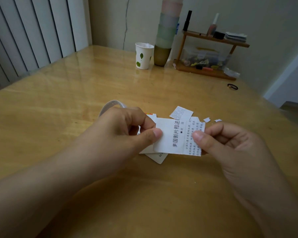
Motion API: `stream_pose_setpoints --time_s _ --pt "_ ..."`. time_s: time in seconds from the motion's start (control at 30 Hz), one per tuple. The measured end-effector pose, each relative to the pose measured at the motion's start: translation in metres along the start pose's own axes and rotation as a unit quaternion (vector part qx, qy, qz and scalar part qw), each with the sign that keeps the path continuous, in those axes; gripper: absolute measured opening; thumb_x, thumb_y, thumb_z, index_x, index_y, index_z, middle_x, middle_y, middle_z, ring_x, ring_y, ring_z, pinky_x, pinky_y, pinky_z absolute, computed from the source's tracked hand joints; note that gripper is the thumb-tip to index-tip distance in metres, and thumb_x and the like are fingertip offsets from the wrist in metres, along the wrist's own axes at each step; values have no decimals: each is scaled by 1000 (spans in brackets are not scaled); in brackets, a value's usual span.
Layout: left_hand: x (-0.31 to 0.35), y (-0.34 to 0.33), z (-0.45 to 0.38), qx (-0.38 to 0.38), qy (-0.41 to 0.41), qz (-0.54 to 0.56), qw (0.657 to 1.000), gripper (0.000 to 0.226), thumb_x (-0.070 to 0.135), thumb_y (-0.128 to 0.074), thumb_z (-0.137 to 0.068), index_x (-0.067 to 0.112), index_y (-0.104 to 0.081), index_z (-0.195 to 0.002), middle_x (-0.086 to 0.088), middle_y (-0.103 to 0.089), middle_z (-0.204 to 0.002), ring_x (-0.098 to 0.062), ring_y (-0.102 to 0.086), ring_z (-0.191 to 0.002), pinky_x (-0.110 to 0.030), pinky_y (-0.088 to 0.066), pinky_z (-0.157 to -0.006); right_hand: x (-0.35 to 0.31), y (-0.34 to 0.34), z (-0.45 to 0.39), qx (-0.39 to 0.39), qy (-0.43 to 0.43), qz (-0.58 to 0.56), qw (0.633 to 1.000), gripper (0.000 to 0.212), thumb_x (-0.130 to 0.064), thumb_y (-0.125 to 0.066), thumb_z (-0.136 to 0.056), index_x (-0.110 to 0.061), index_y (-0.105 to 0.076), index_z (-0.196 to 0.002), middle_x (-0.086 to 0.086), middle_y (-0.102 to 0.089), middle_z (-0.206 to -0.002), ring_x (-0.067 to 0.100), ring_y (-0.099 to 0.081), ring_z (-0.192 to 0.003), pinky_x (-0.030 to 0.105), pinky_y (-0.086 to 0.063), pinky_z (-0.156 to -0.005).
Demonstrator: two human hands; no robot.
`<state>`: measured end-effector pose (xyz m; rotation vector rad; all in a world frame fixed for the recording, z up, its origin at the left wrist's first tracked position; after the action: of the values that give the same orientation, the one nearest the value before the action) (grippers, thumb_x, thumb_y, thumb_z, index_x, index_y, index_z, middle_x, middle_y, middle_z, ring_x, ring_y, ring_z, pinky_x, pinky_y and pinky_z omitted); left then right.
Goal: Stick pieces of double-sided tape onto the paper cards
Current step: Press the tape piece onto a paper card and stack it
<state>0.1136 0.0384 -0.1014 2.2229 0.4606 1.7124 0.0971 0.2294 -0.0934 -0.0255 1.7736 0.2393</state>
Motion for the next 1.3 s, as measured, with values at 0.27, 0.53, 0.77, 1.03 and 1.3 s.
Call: stream_pose_setpoints --time_s 0.27,0.53,0.77,1.03,1.3 --pt "0 -2 0 -5 -15 4 1000 24 48 -59 -72 26 -65 -64 9 -46 -61 -4 -35 -52 -15 -28 -49 -1 1 0 23 21 -10 999 19 -23 -84 -60 -14 -67 -57 9 -65 -57 7 -57 -53 13 -46 -55" --pt "0 -2 0 6 -26 18 999 23 50 -67 -70 28 -66 -63 15 -44 -56 -4 -35 -51 -13 -29 -49 0 1 0 34 2 -51 998 17 -24 -73 -54 -18 -63 -66 9 -66 -62 10 -58 -56 16 -48 -55" --pt "-1 -3 1 6 -42 16 999 38 63 -55 -60 28 -69 -68 5 -52 -67 -7 -38 -57 -23 -33 -58 3 -1 1 -9 -17 -5 1000 28 -40 -74 -70 -13 -66 -70 7 -73 -74 13 -63 -68 25 -50 -69" --pt "-1 -6 1 6 -25 7 1000 39 62 -57 -59 24 -66 -66 5 -48 -62 -4 -37 -53 -23 -31 -55 5 0 1 -2 -6 -9 1000 18 -35 -66 -66 -19 -66 -60 2 -70 -64 8 -59 -59 17 -47 -61" --pt "4 -1 3 27 -106 -88 990 43 31 -63 -66 52 -58 -102 20 -47 -77 -3 -44 -64 -5 -35 -58 10 3 0 -10 -77 -36 996 23 -28 -67 -71 -19 -62 -51 1 -63 -57 8 -48 -48 17 -40 -47"
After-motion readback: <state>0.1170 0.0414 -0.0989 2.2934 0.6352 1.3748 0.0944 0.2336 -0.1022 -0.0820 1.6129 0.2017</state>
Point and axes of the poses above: each hand's wrist, its own z-axis away from the middle knuckle, its own y-axis out of the back of the hand, x = y × z, the point moved 3 cm from there along -z, towards the middle knuckle
